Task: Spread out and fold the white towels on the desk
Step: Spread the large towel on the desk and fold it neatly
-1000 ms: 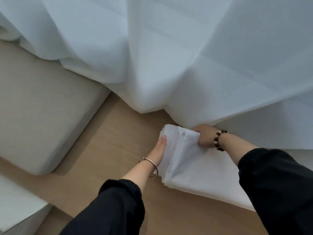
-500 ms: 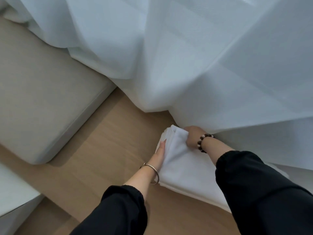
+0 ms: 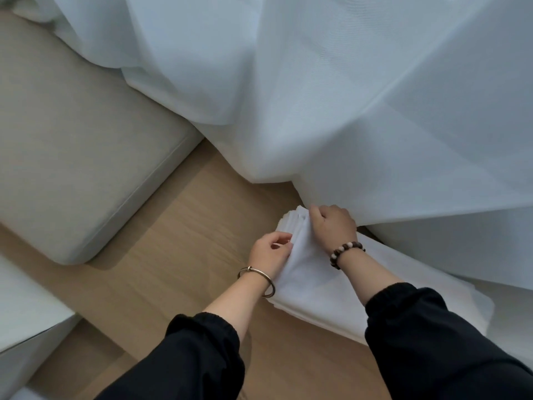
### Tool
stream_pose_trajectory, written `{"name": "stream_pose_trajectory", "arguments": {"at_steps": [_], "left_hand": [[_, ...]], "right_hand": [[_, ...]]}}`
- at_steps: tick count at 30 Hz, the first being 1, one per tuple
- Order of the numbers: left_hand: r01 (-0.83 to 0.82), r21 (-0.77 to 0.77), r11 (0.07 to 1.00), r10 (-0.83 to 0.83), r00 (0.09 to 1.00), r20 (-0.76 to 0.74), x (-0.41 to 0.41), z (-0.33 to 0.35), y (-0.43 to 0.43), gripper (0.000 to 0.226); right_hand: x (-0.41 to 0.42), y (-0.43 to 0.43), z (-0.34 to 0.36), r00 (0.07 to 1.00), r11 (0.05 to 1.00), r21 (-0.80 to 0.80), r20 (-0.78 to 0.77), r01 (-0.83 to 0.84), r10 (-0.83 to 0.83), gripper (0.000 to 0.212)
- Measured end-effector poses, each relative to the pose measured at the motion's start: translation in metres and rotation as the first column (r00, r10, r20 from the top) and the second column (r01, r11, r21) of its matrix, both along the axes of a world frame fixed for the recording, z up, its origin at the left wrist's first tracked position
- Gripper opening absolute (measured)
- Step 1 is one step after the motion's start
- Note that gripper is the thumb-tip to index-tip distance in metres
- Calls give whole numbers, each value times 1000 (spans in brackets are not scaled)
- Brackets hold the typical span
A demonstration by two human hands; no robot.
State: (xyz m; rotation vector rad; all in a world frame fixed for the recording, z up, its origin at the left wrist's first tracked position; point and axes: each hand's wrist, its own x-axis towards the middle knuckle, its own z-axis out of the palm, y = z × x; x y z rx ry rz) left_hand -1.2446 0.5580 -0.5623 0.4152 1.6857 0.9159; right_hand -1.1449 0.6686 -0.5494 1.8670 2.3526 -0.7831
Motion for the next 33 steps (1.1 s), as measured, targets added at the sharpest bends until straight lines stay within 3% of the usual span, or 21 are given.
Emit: {"name": "stream_pose_trajectory", "arguments": {"at_steps": [2,7,13,15,19,21,24,27,29,31,33], "left_hand": [[14,-11,1000,-14,999,-29,2,-3,0,20],[48,9,999,-47,995,-94,5,-7,1,27],[42,38,998,-41,999,-34,-2,-6,-5,26],[39,1,999,-39,999,-23,-5,-10,-12,32],[54,-63,997,-44,988,146,-1,-17,-22,48],[76,-61,995,-64,982,177,6,-19,-24,50],[136,-52,989,-127,980,154,11,-21,-22,48],[177,-61,982,-174,984,50,12,-22,-18,45],[177,-51,983,-183,966,-180,14,-17,-15,46],[179,40,983,-142,879,-455,20,-4,-10,50],[307,87,948,-179,736,-652,29,8,-6,57]], "right_hand": [[-5,3,-2,995,998,-62,100,11,-5,44],[-6,5,-3,998,986,-158,9,60,-60,23],[7,0,-10,979,986,63,-143,155,-145,43],[7,-4,-12,974,974,149,-177,171,-144,43],[-4,-10,-24,966,940,274,-213,204,-147,35],[-9,-11,-33,981,927,352,-183,130,-69,31],[-17,-4,-40,998,948,318,58,-28,10,40],[-9,3,-34,987,971,211,134,-112,85,44],[6,0,-21,994,975,192,46,-107,100,47],[32,-11,-9,995,971,231,-67,-57,74,44],[65,-25,-3,997,967,254,-68,-14,32,41]]}}
